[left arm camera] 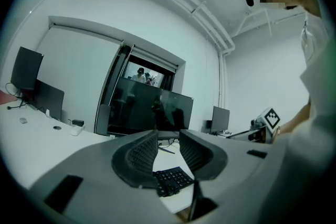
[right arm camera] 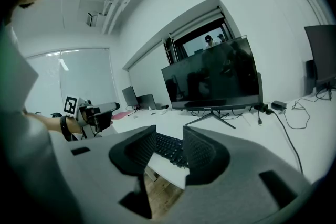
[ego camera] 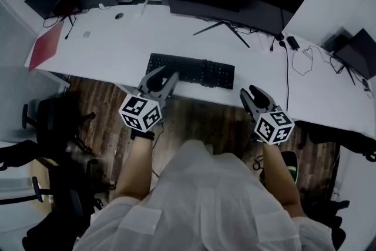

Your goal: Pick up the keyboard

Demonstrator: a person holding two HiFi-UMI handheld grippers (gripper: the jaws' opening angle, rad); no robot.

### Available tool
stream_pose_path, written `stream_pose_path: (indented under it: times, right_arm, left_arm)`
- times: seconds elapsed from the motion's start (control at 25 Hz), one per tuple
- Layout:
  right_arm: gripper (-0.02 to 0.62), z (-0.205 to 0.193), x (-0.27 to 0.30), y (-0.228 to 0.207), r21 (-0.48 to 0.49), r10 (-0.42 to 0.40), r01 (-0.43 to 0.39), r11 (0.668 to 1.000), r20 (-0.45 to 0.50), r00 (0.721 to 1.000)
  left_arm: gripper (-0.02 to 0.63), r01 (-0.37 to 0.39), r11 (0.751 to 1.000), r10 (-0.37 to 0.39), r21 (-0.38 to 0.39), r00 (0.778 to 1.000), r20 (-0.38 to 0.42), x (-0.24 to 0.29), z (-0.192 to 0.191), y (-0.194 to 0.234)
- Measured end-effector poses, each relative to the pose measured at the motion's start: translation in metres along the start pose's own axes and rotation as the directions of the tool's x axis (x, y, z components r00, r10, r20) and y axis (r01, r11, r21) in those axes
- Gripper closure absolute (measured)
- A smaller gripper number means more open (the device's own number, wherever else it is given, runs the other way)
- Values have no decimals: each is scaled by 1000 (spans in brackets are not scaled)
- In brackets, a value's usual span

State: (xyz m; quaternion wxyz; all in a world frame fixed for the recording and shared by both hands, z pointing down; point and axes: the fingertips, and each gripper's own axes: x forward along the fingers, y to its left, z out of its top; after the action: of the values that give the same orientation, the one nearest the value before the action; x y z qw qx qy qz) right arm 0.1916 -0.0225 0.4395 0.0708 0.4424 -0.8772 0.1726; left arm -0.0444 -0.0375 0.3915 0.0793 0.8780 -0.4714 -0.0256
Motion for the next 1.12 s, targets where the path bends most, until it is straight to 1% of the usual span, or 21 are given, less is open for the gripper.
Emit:
stream_pose_path:
  times: [0.12, 0.24, 0.48, 0.68, 0.84, 1.12]
  right_arm:
    - [426, -7, 21, -5, 39, 12, -11, 999, -30, 999]
    - [413, -12, 43, -11, 76, 14, -10, 997, -56, 998]
    - [410, -25, 90, -22, 115, -7, 22, 993, -130, 991]
    - [393, -42, 130, -33, 122, -62, 88, 989, -198, 978]
    - [390, -59, 156, -38, 107, -99, 129, 986, -254, 962]
    - [382, -81, 188, -51, 127, -159, 208, 970, -317, 935]
  left_arm:
    - [499, 1, 1000, -1, -10, 999, -40, 8, -13, 17]
    - [471, -9, 999, 7, -34, 996, -84, 16, -27, 39]
    - [468, -24, 998, 13, -54, 980, -198, 32, -59, 93]
    - [460, -44, 996, 18, -83, 958, -287, 42, -86, 147]
    - [451, -52, 992, 10, -113, 938, -347, 50, -105, 187]
    - [414, -83, 989, 17, -124, 888, -459, 54, -142, 232]
